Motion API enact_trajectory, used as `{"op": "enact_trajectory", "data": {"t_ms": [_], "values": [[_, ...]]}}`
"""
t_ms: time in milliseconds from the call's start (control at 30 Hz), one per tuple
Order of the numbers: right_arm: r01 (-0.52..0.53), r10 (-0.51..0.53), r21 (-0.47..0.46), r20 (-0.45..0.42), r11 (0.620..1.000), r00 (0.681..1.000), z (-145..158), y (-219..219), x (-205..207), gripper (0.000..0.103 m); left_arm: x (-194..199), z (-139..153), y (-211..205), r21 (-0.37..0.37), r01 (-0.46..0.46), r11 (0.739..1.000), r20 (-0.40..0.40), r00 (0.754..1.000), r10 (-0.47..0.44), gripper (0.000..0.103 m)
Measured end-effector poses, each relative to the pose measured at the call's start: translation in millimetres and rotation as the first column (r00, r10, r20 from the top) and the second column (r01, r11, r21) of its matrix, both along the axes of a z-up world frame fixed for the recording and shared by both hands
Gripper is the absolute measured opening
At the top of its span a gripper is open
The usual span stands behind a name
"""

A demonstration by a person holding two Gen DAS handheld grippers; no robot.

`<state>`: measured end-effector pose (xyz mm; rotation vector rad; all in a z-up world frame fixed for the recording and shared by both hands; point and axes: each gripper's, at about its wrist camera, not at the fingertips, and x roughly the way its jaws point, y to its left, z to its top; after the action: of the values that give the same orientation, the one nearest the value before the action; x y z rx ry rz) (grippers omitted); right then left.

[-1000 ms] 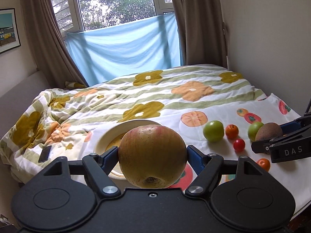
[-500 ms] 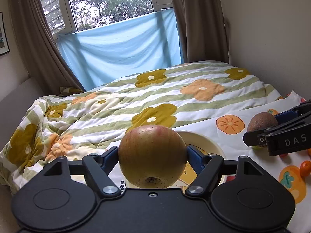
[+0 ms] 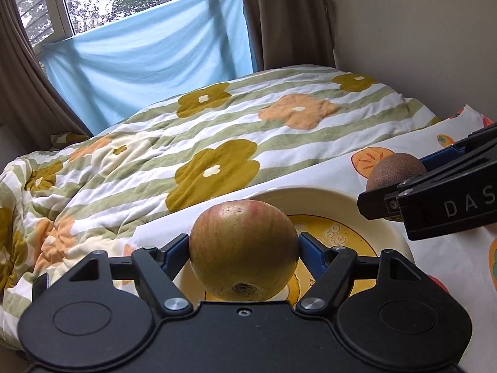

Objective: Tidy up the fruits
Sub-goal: 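Carry the apple in the left tool while the right tool carries the kiwi toward the bowl, then open the left tool over the bowl while the right tool releases the kiwi beside it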

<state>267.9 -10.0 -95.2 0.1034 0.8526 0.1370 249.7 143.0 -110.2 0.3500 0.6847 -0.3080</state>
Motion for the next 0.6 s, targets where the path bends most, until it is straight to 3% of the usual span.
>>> {"op": "enact_trajectory", "data": {"t_ms": [133, 300, 400, 600], "values": [[0.009, -0.009, -0.009, -0.016, 1.000, 1.000, -6.4, 0.9, 7.8, 0.081, 4.0, -8.1, -3.8, 0.049, 0.035, 0.998, 0.014, 0.999, -0.036, 0.079], [0.003, -0.003, -0.013, -0.034, 1.000, 0.999, -8.4, 2.8, 14.0, 0.081, 13.3, -12.9, -0.2, 0.065, 0.023, 0.998, -0.029, 0.999, -0.022, 0.082], [-0.011, 0.011, -0.017, -0.036, 1.000, 0.999, -7.8, 4.8, 16.4, 0.081, 7.1, -6.9, 5.6, 0.072, 0.018, 0.997, 0.006, 1.000, -0.019, 0.103], [-0.079, 0.077, -0.031, -0.038, 0.996, 0.996, -12.1, 13.9, 21.9, 0.081, -5.1, -2.7, 15.1, 0.094, 0.016, 0.995, 0.002, 1.000, -0.017, 0.103]]}}
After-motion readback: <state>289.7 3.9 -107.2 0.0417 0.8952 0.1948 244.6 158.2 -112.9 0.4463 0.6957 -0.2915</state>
